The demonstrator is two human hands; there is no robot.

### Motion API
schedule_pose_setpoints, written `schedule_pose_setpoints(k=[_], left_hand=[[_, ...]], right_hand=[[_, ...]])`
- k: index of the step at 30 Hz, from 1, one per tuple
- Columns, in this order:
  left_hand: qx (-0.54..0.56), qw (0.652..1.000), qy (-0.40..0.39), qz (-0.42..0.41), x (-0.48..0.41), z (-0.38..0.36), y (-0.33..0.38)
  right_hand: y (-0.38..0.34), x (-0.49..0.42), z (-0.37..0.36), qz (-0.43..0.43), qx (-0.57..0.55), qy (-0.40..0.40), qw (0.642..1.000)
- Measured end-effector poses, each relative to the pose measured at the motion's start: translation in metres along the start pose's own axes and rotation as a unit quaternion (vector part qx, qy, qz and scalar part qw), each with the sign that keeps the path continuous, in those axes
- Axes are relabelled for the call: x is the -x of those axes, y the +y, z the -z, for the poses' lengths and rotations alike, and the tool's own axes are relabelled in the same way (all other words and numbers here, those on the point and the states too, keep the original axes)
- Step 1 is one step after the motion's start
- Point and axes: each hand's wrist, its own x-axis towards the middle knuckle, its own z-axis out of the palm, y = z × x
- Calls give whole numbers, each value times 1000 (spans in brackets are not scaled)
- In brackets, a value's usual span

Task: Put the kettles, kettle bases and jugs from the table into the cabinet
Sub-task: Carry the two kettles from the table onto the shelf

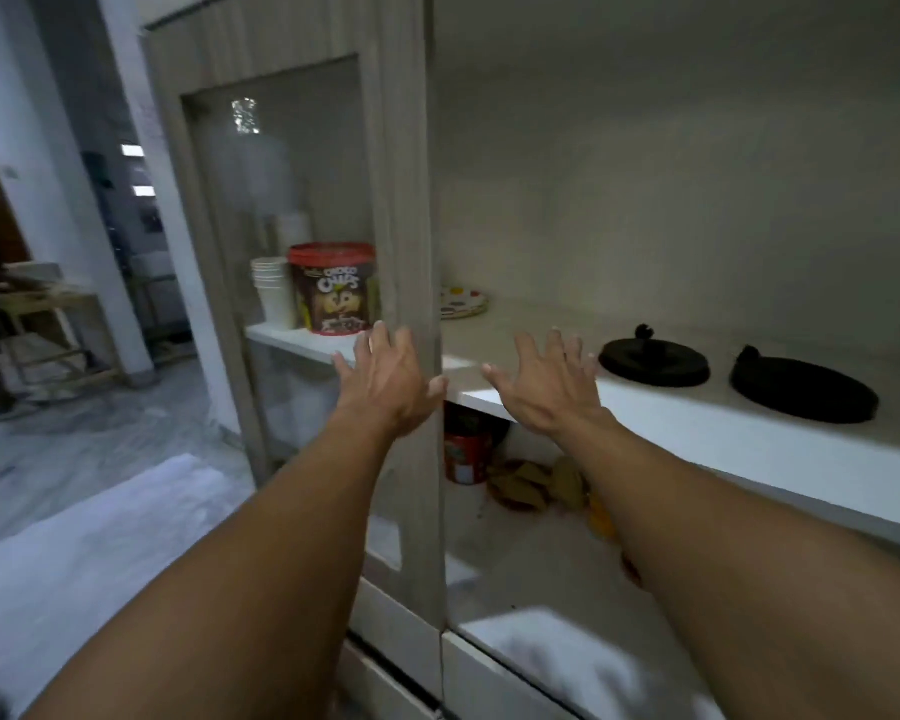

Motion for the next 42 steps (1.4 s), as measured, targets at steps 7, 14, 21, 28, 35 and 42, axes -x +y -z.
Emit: schedule_pose_setpoints(k=[7, 14, 21, 28, 35, 42], left_hand=[[-126, 985, 21, 120, 79, 92, -159], [-192, 945, 6, 265, 204, 173, -318], [-175, 899, -30, 401, 314, 183, -417], [69, 800, 26, 595, 363, 113, -465], [193, 698, 95, 683, 361, 61, -516], [297, 610, 203, 706, 360, 11, -578]], right_hand=[[-178, 40, -30, 142, -38, -32, 989], [-368, 137, -81, 262, -89, -111, 954], [-473, 237, -145, 341, -98, -206, 912], [-499, 272, -234, 252, -111, -317, 907], [-523, 260, -290, 87, -261, -321, 906], [-544, 237, -329, -46, -334, -368, 866]])
